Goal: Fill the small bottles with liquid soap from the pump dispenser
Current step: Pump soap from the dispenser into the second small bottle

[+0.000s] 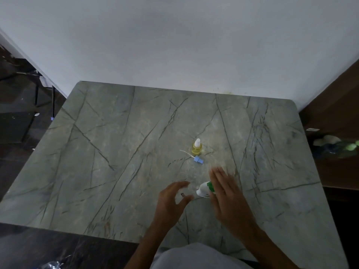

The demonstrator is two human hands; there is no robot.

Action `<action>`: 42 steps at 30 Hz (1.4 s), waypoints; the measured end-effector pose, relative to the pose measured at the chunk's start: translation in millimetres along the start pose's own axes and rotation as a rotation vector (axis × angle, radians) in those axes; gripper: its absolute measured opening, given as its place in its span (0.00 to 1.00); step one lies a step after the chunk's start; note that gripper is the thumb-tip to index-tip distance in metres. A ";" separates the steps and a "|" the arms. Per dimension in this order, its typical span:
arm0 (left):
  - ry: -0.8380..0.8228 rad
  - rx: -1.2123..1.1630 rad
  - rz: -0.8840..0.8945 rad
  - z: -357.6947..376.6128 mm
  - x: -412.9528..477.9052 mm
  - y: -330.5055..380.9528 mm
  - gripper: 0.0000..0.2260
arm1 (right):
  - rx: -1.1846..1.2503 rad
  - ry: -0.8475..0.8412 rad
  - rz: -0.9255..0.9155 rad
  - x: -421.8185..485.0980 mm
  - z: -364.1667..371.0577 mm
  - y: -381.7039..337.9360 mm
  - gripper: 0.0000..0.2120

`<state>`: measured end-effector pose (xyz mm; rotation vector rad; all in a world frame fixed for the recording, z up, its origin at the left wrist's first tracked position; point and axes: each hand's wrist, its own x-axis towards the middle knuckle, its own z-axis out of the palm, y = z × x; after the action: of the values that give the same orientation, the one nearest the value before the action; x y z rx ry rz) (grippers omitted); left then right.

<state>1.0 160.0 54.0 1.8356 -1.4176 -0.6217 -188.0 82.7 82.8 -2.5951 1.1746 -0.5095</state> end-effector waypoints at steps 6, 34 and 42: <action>0.011 -0.010 0.002 4.6 -2.1 3.2 0.18 | -0.114 -0.076 0.005 -25.7 11.2 -8.1 0.29; -0.006 0.038 0.031 15.2 16.0 24.7 0.18 | -0.055 0.014 -0.013 -21.4 26.7 -1.8 0.29; -0.019 0.046 0.049 14.6 19.4 25.9 0.19 | -0.053 -0.007 -0.006 -20.0 20.6 -5.0 0.28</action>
<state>-20.3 134.3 66.3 1.8293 -1.4965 -0.5882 -188.4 102.8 61.7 -2.6436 1.1949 -0.4768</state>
